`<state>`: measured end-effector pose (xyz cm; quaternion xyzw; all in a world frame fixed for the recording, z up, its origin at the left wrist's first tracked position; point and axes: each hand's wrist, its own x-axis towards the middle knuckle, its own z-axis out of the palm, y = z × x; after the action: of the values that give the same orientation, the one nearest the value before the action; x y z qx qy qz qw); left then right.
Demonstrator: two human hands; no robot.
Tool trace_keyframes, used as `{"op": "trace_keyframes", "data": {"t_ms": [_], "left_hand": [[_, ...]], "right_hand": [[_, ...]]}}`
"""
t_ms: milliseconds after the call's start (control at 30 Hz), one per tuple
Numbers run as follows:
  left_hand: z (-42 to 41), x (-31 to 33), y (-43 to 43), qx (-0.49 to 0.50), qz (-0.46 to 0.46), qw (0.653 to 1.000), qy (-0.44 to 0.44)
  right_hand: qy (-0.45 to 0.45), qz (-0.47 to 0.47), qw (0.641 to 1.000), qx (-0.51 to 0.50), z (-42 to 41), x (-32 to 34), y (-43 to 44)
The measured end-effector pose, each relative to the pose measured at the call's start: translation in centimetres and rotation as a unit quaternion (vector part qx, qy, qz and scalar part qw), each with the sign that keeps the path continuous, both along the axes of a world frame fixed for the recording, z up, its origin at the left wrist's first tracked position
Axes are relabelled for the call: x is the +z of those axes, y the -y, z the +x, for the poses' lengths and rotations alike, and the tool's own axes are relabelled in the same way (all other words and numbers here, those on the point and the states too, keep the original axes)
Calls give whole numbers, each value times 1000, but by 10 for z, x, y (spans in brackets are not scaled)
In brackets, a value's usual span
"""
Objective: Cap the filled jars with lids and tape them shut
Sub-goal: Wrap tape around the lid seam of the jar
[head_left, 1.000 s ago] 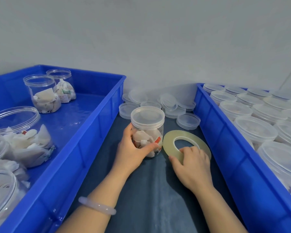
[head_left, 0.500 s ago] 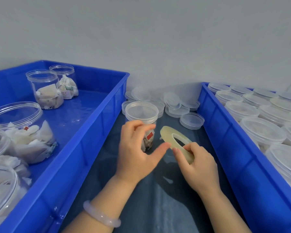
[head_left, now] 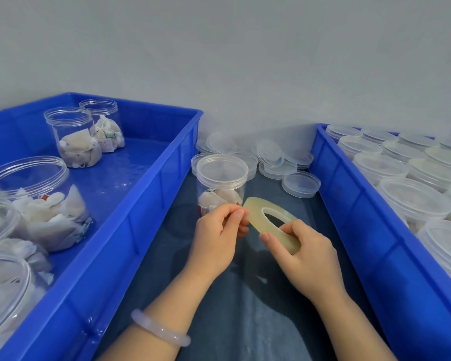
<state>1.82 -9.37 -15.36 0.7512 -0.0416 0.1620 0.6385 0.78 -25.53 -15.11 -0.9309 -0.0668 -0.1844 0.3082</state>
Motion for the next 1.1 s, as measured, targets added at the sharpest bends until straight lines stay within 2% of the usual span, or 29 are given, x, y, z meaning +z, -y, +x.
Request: {"op": "trace_keyframes", "data": {"t_ms": [133, 233, 400, 533, 600, 733, 867, 967, 1100], "left_hand": [[0, 0, 2, -18, -3, 1000, -23], [-1, -2, 2, -16, 51, 998, -17], [-2, -3, 1, -18, 110, 994, -18], [-4, -3, 1, -30, 148, 988, 19], [-5, -2, 3, -1, 161, 985, 57], [-6, 6, 8, 87, 165, 968, 167], [-2, 18, 5, 159, 156, 947, 233], [1, 20, -3, 215, 207, 918, 262], [3, 16, -9, 273, 271, 876, 292]], "right_hand": [[16, -59, 998, 35, -2, 2, 0], [13, -63, 996, 61, -2, 2, 2], [-76, -85, 984, 138, 2, -1, 2], [-136, -105, 970, 175, 11, 3, 4], [-145, -106, 968, 174, 18, 9, 3], [-108, -78, 982, 131, 34, 34, -1], [-78, -34, 990, 108, 48, 61, -6], [-43, -26, 994, 99, 52, 72, -12], [-47, -15, 993, 108, 59, 68, -20]]}}
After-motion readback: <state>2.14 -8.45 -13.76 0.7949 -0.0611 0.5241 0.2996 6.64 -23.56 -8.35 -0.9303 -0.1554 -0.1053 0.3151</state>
